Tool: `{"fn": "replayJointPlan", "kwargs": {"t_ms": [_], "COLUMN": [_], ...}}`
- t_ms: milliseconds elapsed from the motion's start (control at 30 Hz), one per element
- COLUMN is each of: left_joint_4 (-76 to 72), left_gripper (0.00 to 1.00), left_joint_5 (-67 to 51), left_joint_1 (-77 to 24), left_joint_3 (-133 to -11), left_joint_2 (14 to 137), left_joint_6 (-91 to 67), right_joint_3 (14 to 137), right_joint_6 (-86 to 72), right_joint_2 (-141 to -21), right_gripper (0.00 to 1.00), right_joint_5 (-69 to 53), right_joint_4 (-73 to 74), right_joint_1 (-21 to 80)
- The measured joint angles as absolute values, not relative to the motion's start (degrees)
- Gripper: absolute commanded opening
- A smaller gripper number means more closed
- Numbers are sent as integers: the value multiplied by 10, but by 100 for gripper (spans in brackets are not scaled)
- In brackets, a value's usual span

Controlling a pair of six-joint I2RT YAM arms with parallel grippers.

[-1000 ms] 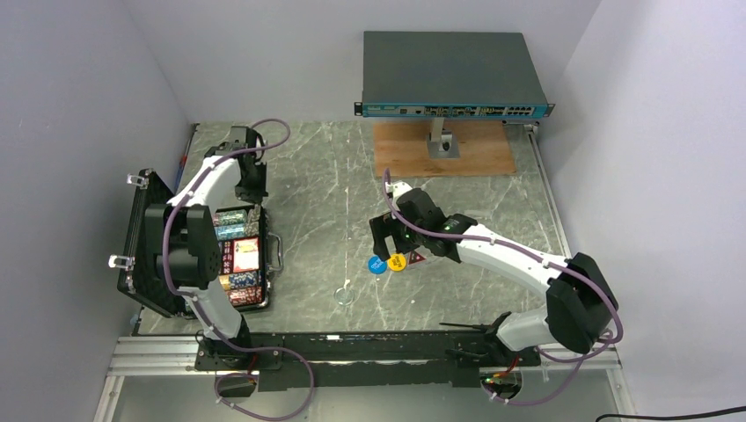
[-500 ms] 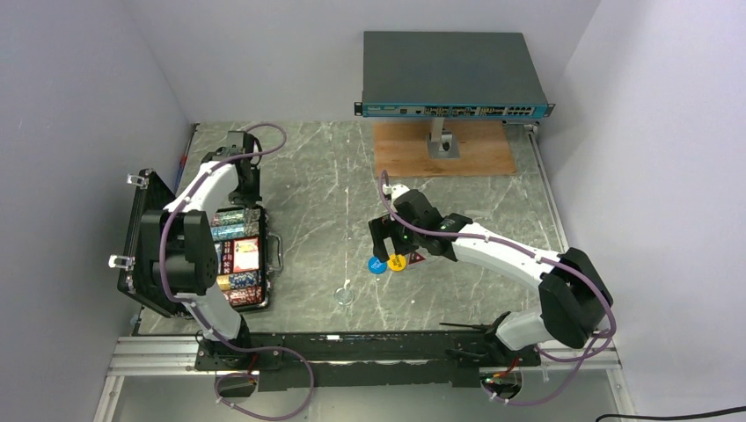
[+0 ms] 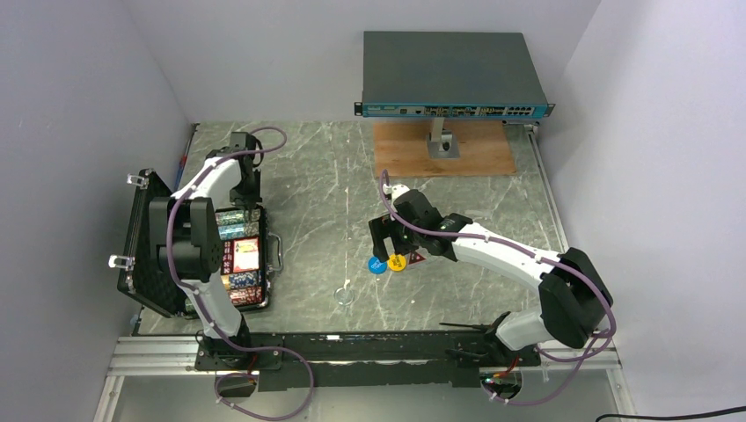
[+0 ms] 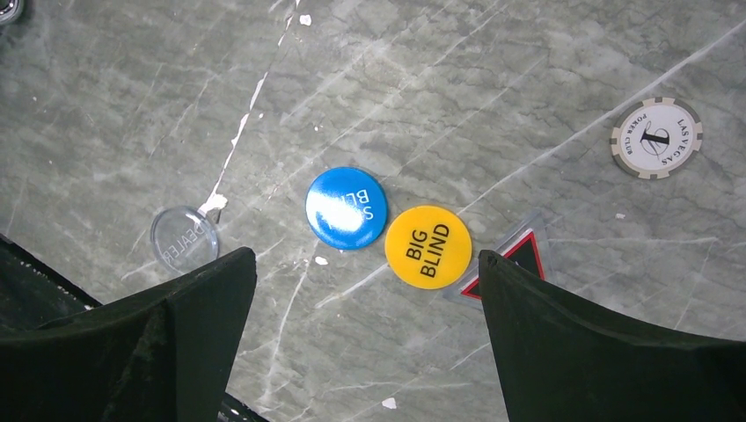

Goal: Pack up texas hold em set

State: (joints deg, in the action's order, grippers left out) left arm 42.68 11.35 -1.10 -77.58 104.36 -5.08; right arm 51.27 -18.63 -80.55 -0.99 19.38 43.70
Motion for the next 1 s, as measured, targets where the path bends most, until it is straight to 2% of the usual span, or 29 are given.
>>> {"fn": "replayJointPlan", "kwargs": {"t_ms": [67, 133, 533, 700, 833, 1000], "left_joint_4": [427, 428, 425, 424, 423, 424], "left_gripper": [3, 14, 53, 59, 55, 56], "left_joint_5": [113, 107, 85, 79, 84, 93], "left_joint_1": [-6, -3, -1, -5, -13, -20], "left_joint_3": [-777, -777, -781, -781, -781, -782], "left_joint_2": [1046, 1047, 1047, 1047, 1047, 1052], "left_joint_6": [-51, -52, -54, -57, -57, -57], "right_joint_3": [513, 513, 512, 512, 512, 510], "right_joint_6": [-187, -187, -200, -204, -207, -209], "right_joint_2": [-806, -806, -806, -810, -817, -818], "right_gripper": [97, 97, 97, 96, 96, 96], "right_joint_5": [-10, -11, -20, -25, -31, -34], "right_joint_4": [194, 194, 192, 187, 185, 183], "right_joint_1": [437, 437, 437, 437, 437, 437]}}
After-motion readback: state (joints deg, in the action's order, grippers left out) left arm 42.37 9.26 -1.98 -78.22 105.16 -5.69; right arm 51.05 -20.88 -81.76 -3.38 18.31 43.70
